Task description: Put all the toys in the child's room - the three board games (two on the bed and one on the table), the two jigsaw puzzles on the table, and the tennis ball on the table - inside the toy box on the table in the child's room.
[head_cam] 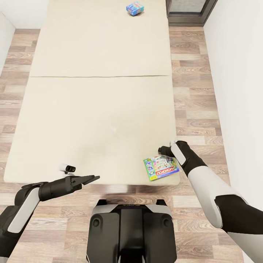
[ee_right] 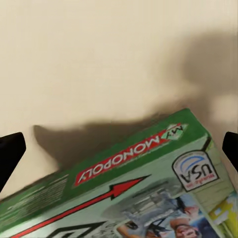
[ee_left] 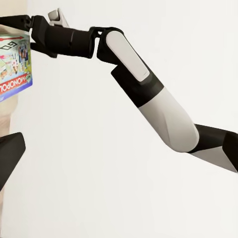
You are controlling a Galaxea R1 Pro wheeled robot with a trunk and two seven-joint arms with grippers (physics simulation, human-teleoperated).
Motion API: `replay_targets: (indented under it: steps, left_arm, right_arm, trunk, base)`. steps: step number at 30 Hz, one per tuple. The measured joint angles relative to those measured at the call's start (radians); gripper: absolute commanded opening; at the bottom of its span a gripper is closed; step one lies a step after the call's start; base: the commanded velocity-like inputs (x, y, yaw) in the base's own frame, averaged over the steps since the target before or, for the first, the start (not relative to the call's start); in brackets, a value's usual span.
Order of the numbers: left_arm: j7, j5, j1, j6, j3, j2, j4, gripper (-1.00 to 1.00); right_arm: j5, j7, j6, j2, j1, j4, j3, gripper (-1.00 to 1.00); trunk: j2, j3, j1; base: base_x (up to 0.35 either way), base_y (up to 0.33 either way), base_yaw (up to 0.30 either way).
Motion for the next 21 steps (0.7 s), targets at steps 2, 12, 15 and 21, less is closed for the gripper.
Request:
replay_targets:
  steps: [2,12,15,21]
  left_arm:
    - [0.000,0.000,0.000,-0.002,0.000,0.000,0.000,1.00]
    - [0.000,0.000,0.000,-0.009,0.000,0.000,0.000,1.00]
    - [0.000,0.000,0.000,-0.009,0.000,0.000,0.000,1.00]
    - [0.000,0.000,0.000,-0.009,0.000,0.000,0.000,1.00]
  right_arm:
    - [0.001,0.000,0.000,0.000,0.000,0.000,0.000,1.00]
    - [0.001,0.001,0.000,0.000,0.000,0.000,0.000,1.00]
    - [0.001,0.001,0.000,0.000,0.000,0.000,0.000,1.00]
    - [0.003,0.001,0.000,0.001,0.000,0.000,0.000,1.00]
  trunk:
    - [0.000,0.000,0.000]
    - [0.000,0.000,0.000]
    - [0.000,0.000,0.000]
    - [0.000,0.000,0.000]
  base:
    - [-0.003,0.000,0.000]
    - [0.000,0.000,0.000]
    - [0.000,0.000,0.000]
    - [0.000,0.000,0.000]
